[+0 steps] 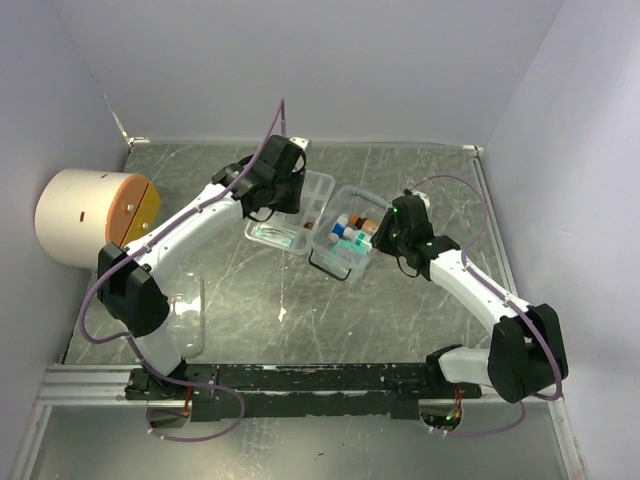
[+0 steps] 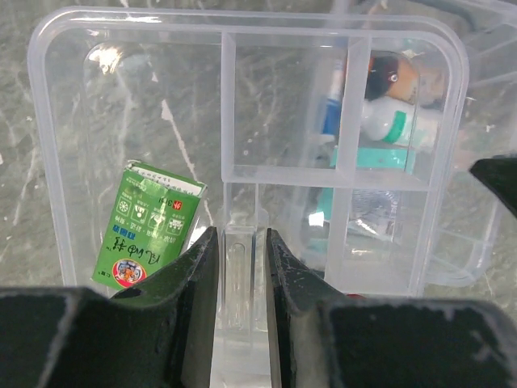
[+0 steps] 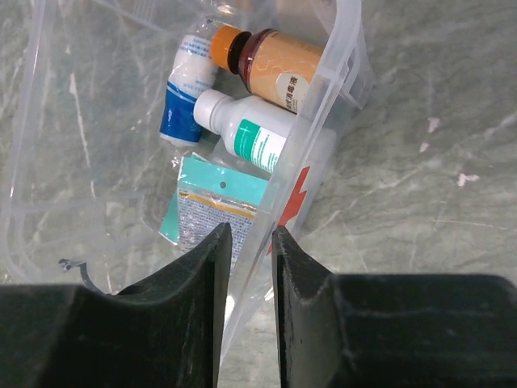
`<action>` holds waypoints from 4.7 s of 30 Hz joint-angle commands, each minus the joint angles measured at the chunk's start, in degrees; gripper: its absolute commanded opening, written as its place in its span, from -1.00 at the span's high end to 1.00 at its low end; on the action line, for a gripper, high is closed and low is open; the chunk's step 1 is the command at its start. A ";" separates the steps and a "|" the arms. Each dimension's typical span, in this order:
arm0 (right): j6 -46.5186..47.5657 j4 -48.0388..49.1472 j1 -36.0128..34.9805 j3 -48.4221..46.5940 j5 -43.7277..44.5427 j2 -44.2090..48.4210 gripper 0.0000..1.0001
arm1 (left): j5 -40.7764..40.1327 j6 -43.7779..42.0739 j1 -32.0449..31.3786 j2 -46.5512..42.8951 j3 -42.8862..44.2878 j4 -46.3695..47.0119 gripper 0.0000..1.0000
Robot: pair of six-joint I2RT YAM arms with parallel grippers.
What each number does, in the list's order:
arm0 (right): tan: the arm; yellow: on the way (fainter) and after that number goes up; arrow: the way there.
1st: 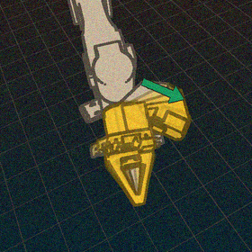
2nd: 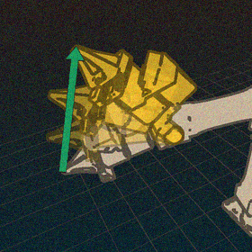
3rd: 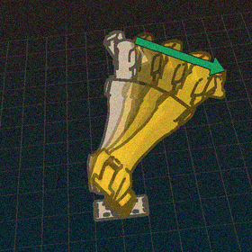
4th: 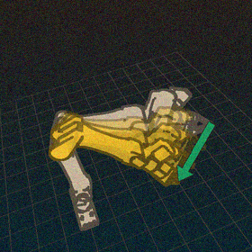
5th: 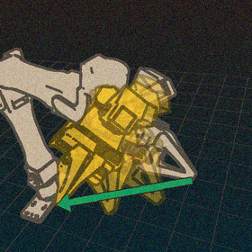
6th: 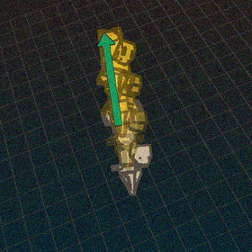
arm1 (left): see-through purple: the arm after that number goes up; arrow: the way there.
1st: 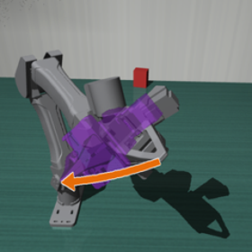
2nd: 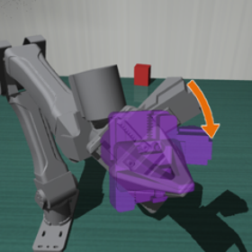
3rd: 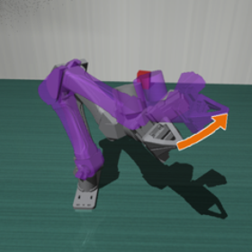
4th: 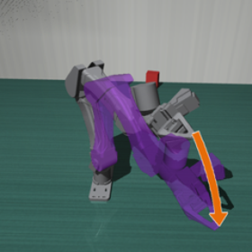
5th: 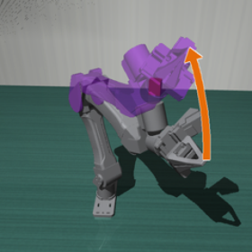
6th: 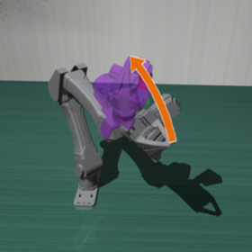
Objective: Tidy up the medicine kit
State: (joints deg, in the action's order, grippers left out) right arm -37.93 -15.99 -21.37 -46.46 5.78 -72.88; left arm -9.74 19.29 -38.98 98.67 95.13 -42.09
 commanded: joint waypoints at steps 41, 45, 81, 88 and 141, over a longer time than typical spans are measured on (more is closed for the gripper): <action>-10.43 1.72 -10.49 8.80 6.69 5.91 0.37 | -11.90 6.75 -13.29 12.49 11.72 -8.62 0.65; -8.35 5.31 -10.48 9.03 0.94 3.31 0.37 | -12.76 6.09 -13.34 13.64 13.02 -8.91 0.65; -12.05 5.36 -10.54 11.42 5.23 5.28 0.19 | -12.80 3.70 -13.23 18.92 16.35 -8.35 0.67; -12.33 5.79 -10.54 12.24 5.27 5.43 0.19 | -11.97 4.19 -12.42 19.91 16.71 -7.03 0.67; -13.00 7.55 -10.54 13.10 4.92 7.68 0.16 | -20.74 11.21 -7.68 -11.21 -13.30 4.54 -0.31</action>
State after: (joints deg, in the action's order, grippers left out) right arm -50.57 -9.37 -31.90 -34.04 9.74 -66.35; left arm -19.77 23.75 -49.78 95.00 93.23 -42.13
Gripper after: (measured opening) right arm 0.418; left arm 0.636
